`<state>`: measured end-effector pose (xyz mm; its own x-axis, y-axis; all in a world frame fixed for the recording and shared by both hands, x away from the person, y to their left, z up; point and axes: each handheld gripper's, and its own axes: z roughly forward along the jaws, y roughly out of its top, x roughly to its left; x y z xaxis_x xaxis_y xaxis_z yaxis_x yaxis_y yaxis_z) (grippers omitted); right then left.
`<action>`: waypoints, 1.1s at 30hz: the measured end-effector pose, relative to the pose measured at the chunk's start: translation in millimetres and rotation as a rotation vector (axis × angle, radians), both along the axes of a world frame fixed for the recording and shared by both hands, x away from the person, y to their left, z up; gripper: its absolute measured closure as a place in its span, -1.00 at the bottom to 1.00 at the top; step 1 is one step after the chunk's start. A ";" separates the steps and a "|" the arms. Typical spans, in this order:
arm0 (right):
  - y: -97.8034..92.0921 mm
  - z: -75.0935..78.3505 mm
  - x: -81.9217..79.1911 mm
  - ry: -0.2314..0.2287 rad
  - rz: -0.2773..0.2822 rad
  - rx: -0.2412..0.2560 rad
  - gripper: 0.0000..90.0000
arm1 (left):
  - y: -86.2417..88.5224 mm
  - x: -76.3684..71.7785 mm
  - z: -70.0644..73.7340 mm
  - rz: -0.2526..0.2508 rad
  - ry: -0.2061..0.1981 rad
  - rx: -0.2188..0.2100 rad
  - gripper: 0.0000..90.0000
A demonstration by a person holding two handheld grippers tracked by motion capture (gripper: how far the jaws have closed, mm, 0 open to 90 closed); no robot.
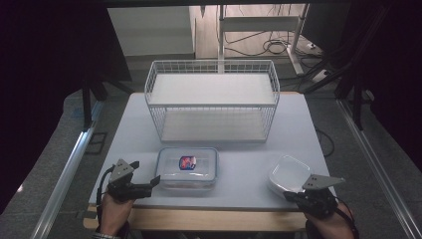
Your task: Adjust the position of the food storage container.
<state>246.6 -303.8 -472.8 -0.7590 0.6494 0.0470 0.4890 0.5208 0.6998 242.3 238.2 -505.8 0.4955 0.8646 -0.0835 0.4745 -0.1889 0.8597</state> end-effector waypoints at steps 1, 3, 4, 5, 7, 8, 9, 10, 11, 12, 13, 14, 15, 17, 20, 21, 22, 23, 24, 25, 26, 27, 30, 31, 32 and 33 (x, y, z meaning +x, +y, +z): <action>-1.5 -0.1 3.3 -0.004 -0.011 0.001 0.99 | 0.0 0.1 0.0 0.001 0.001 0.001 -0.87; -4.0 -0.2 9.2 -0.011 -0.023 -0.001 0.99 | 0.2 0.6 -0.3 0.003 0.006 0.000 -0.87; -6.1 0.0 13.7 -0.015 -0.034 -0.003 0.99 | 0.3 0.8 -0.5 0.002 0.008 -0.001 -0.87; -7.3 0.1 16.6 -0.017 -0.041 -0.006 0.99 | 0.2 1.1 -0.7 0.003 0.012 -0.001 -0.87; -11.0 0.3 24.2 -0.023 -0.060 -0.012 0.99 | -0.6 1.8 -1.3 0.007 0.020 0.008 -0.87; -13.6 -0.1 29.3 -0.028 -0.073 -0.011 0.99 | -1.1 2.2 -1.5 0.009 0.024 0.016 -0.87; -16.1 0.0 33.4 -0.030 -0.085 -0.015 0.99 | -1.8 2.4 -1.7 0.015 0.028 0.024 -0.87; -17.6 -0.1 36.2 -0.031 -0.093 -0.016 0.99 | -2.7 2.6 -1.9 0.024 0.029 0.043 -0.88; -19.5 -0.3 39.7 -0.035 -0.104 -0.018 0.99 | -3.3 2.6 -2.0 0.025 0.029 0.053 -0.89; -21.2 -0.4 42.8 -0.039 -0.114 -0.018 0.99 | -3.2 2.4 -1.5 0.024 0.029 0.057 -0.90; -22.6 -0.1 45.5 -0.042 -0.129 -0.025 0.99 | -2.9 2.1 -1.2 0.030 0.027 0.059 -0.90; -23.4 -0.1 47.2 -0.047 -0.138 -0.030 0.99 | -2.5 2.1 -0.9 0.030 0.028 0.058 -0.89; -24.4 0.2 48.2 -0.046 -0.143 -0.034 0.99 | -1.3 1.9 -0.3 0.029 0.026 0.058 -0.89; -27.6 0.2 50.4 -0.052 -0.169 -0.043 0.99 | 2.1 0.7 1.3 0.034 0.019 0.059 -0.88; -33.4 0.9 52.8 -0.051 -0.225 -0.055 0.99 | 11.2 -1.7 4.6 0.043 0.007 0.069 -0.78; -32.4 2.4 51.8 -0.056 -0.225 -0.049 0.99 | 15.7 -2.6 5.1 0.042 0.003 0.067 -0.70; -28.8 4.8 50.0 -0.062 -0.213 -0.035 0.99 | 18.2 -2.7 4.9 0.038 0.002 0.064 -0.51; -25.9 6.0 49.1 -0.062 -0.205 -0.027 0.99 | 21.1 -1.6 3.5 0.035 0.009 0.061 -0.40; -20.2 7.3 48.6 -0.062 -0.192 -0.019 0.98 | 21.7 -0.7 2.7 0.032 0.016 0.062 -0.18; -17.9 7.7 48.7 -0.060 -0.188 -0.018 0.98 | 21.5 2.5 -0.3 0.021 0.037 0.075 -0.06; -11.6 8.0 49.4 -0.059 -0.177 -0.011 0.97 | 20.3 4.8 -2.4 0.019 0.049 0.092 0.07; -7.9 8.2 49.9 -0.056 -0.170 -0.006 0.97 | 17.0 9.5 -6.0 0.018 0.077 0.120 0.19; 8.7 7.8 51.8 -0.047 -0.156 0.010 0.97 | 7.2 20.5 -13.9 -0.016 0.134 0.133 0.52; 12.5 7.8 52.4 -0.050 -0.149 0.015 0.97 | 1.7 24.8 -15.9 -0.031 0.148 0.149 0.58; 19.1 8.4 53.0 -0.053 -0.142 0.018 0.97 | -3.1 27.2 -17.0 -0.027 0.151 0.171 0.67; 24.8 8.7 53.9 -0.058 -0.136 0.023 0.97 | -6.9 29.3 -17.8 -0.024 0.152 0.190 0.71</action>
<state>300.5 -279.0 -464.1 -0.6658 0.7458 0.0220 0.5125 0.4357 0.7399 271.5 231.3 -523.6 0.5100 0.8602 0.0046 0.5893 -0.3533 0.7265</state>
